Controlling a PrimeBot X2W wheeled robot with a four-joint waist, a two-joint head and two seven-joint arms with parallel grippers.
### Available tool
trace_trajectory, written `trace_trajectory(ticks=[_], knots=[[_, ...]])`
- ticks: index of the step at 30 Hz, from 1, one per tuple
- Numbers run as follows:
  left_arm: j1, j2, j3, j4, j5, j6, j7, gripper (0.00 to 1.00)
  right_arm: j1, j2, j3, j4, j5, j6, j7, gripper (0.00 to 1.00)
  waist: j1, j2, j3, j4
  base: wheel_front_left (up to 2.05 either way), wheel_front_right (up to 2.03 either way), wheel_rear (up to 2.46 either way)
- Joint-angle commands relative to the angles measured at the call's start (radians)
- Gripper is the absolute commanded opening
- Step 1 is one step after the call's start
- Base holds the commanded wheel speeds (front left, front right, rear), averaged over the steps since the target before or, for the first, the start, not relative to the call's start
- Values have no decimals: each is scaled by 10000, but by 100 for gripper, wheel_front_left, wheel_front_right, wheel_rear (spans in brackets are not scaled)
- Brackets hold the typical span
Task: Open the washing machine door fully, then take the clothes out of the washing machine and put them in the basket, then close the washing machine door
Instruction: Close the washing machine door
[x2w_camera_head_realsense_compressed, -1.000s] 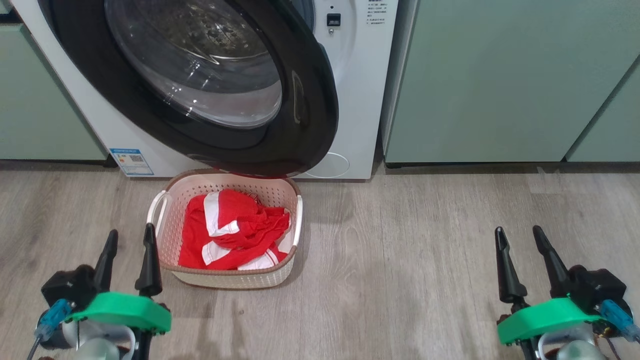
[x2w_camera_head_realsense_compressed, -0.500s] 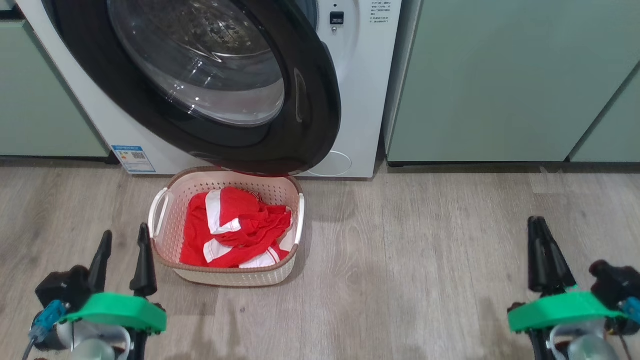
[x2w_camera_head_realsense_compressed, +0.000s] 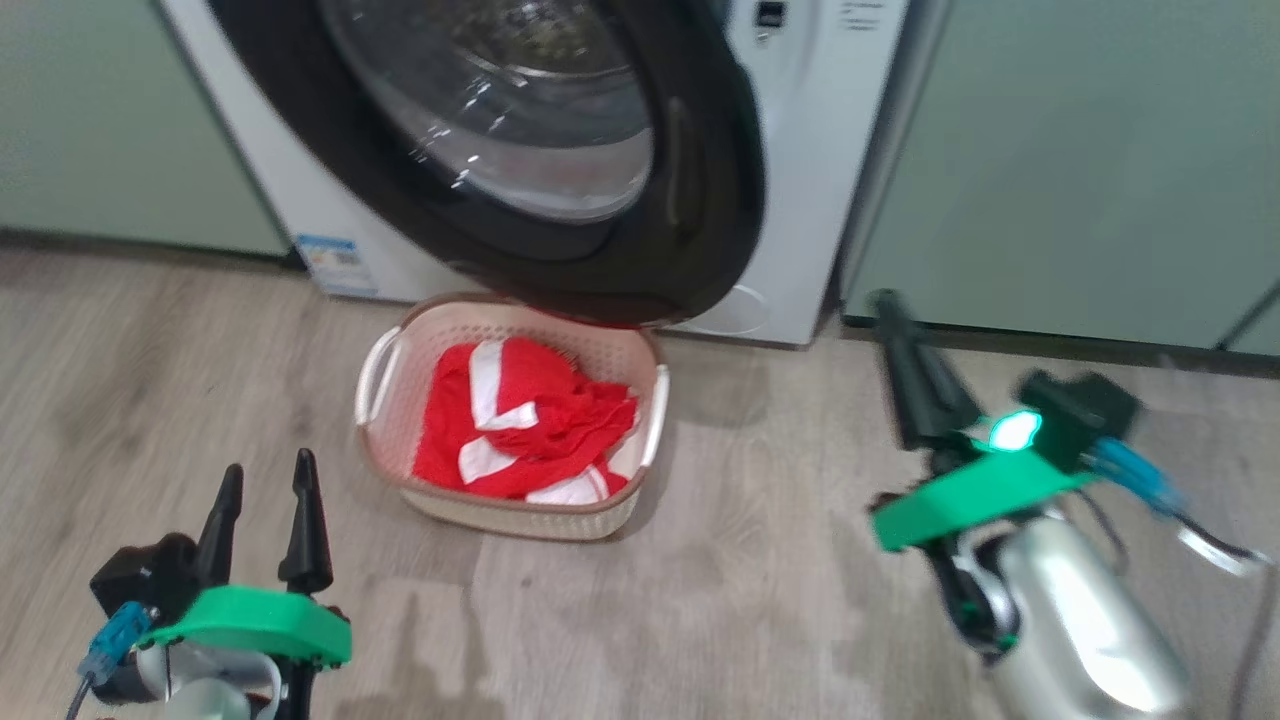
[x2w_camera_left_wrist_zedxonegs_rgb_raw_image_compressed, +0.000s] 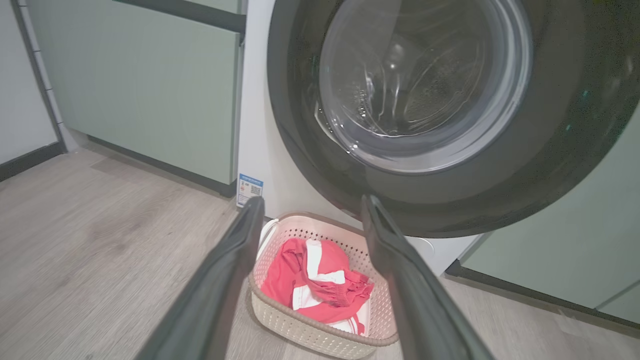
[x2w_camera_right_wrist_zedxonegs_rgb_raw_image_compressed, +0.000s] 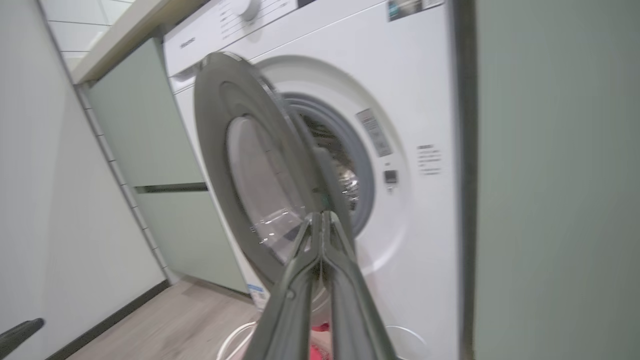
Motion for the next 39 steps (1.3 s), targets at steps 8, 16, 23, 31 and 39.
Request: trace_trajectory(ticks=[8,16,23,31,39], knots=[[-727,-135,97,-370,22,-61,-66,100,-1752,152,2003,1210,535,-7,-92,0,0,0,661,1094,0,0,0],[-1198,-281,-299,-534,-107,-61,-66,100,-3032,124,1935,2507,598,-7,-92,0,0,0,1475,1682,0,0,0],[-1575,-312,-774,-455,-505,-61,-66,100,-3817,156,1076,3326,387,-7,-92,0,0,0,2118,1887,0,0,0],[-1934,-315,-1167,-418,-947,-61,-66,100,-4539,288,-209,3848,-142,-7,-92,0,0,0,2661,1997,0,0,0],[-2227,-316,-1394,-463,-1025,-61,-66,100,-5454,373,-1056,4246,-506,-7,-92,0,0,0,3234,2056,0,0,0]])
